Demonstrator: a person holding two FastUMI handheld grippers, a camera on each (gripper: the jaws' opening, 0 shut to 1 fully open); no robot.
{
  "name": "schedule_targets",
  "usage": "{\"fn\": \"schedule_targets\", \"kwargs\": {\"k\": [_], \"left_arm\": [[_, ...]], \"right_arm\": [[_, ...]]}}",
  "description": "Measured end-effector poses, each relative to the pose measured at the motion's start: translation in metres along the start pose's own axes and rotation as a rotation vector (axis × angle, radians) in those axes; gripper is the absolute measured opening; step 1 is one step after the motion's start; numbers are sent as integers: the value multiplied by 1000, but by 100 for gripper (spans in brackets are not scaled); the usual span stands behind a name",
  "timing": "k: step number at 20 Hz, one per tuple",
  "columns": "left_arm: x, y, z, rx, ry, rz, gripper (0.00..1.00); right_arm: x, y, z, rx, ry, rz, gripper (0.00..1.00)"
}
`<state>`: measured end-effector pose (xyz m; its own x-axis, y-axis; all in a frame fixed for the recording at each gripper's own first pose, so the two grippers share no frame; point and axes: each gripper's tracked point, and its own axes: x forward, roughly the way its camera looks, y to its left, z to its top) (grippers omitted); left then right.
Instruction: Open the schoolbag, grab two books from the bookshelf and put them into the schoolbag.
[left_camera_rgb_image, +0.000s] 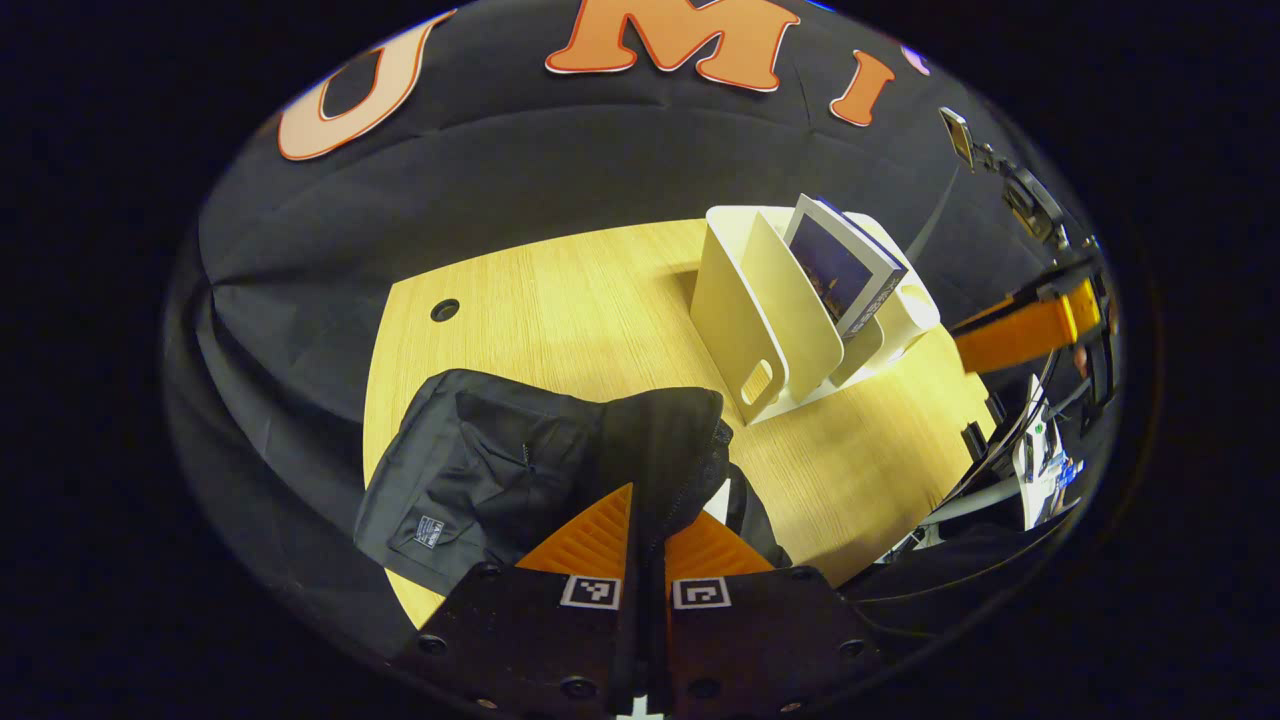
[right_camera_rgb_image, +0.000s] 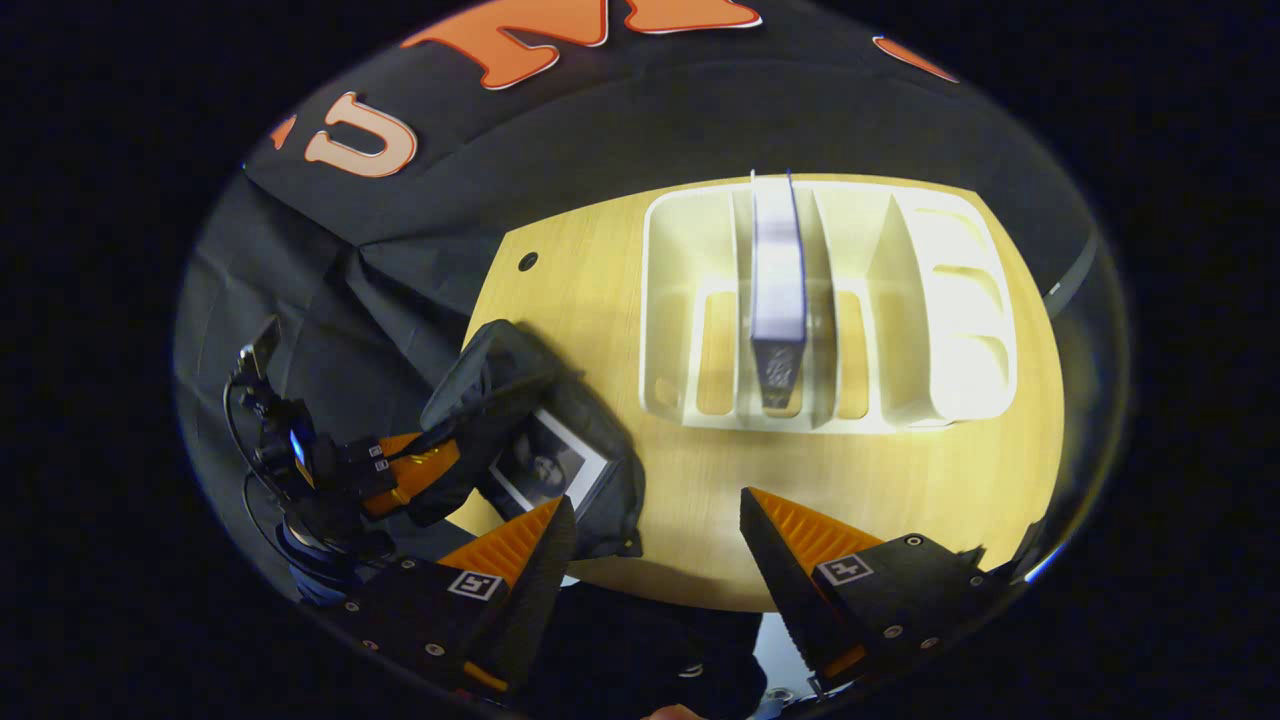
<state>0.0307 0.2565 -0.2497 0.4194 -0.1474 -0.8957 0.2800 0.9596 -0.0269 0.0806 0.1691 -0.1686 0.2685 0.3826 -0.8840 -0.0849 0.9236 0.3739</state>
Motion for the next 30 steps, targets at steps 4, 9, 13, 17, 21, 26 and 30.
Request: {"fn": "schedule_targets", "kwargs": {"k": [4,9,13,17,21,26,30], "left_arm": [[2,1,-1,-39,4,31,5],[2,-1,-3,-87,9,70,5],[9,-5,-4,-135,29,90,5],[9,-8,-5,-154,42,114,5],[9,-8,-5,-169,46,140,5],[6,-12,-8,-179,44,173,5],[6,-17,-10,-163,49,181,5]], "right_arm": [[-3,-31,54,-63,-17,-77,98],[33,-45,84,-72,47,-96,98],[60,-62,96,-55,109,-126,98],[85,-77,103,-26,139,-148,89],[97,-79,103,-27,155,-170,53],[89,-102,101,14,142,-223,40],[72,-103,86,27,117,-217,37]]}}
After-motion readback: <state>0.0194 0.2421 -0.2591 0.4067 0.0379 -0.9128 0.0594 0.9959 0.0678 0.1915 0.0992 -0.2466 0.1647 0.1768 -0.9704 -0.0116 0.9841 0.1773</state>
